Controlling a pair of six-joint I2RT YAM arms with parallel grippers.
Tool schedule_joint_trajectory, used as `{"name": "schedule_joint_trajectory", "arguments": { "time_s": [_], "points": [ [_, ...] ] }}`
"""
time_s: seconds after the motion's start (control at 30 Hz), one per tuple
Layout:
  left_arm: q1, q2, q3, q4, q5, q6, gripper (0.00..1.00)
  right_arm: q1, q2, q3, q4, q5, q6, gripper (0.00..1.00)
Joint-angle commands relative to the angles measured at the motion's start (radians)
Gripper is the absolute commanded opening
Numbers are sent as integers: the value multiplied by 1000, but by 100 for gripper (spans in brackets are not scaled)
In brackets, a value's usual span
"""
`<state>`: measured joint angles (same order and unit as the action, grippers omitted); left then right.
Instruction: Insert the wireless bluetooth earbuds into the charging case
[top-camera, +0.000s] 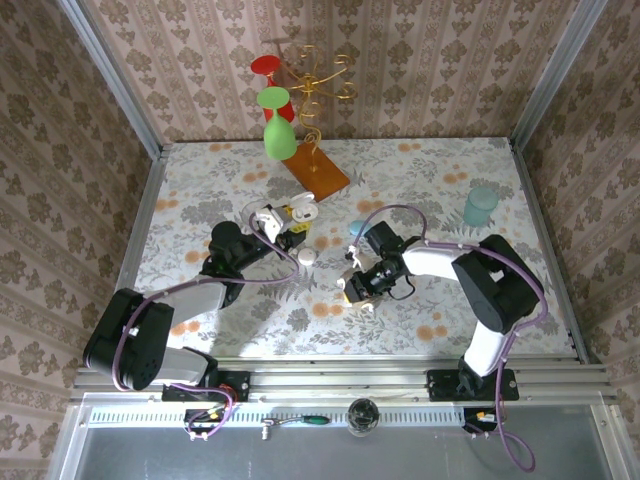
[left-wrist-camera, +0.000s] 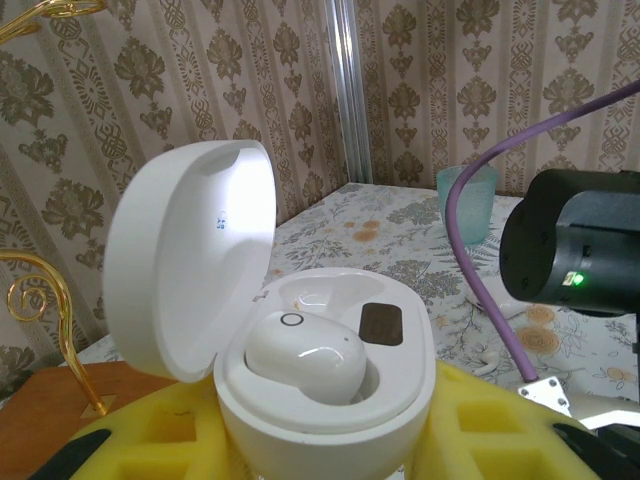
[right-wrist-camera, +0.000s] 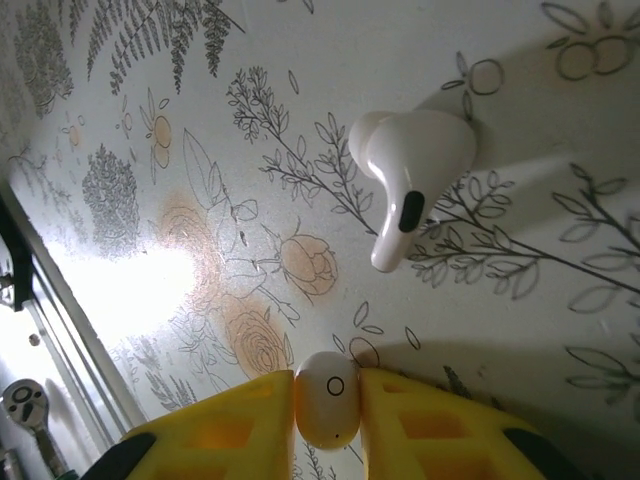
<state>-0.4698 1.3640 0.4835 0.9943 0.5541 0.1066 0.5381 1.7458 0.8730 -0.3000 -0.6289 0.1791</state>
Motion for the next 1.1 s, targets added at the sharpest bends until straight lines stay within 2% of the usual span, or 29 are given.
{"name": "schedule_joint_trajectory", "arguments": {
  "time_s": [0.0,0.13,0.37,0.57,0.8,1.07],
  "points": [
    [-1,1,-8,19,28,28,29,3,-99,-18,-15,100,11,24],
    [-5,4,-4,4,57,40,29,3,-209,-18,-9,189,23,24],
    [-23,9,22,-71,175,74,29,6,-430,-2,46,308,16,23],
    [-55,21,43,-128,227,96,29,26,-557,23,126,332,-18,22],
    [-72,94,49,-7,282,7,29,65,-555,85,143,308,-63,21],
    [-92,115,61,-1,303,25,29,98,-509,115,190,323,-69,21]
  ]
}}
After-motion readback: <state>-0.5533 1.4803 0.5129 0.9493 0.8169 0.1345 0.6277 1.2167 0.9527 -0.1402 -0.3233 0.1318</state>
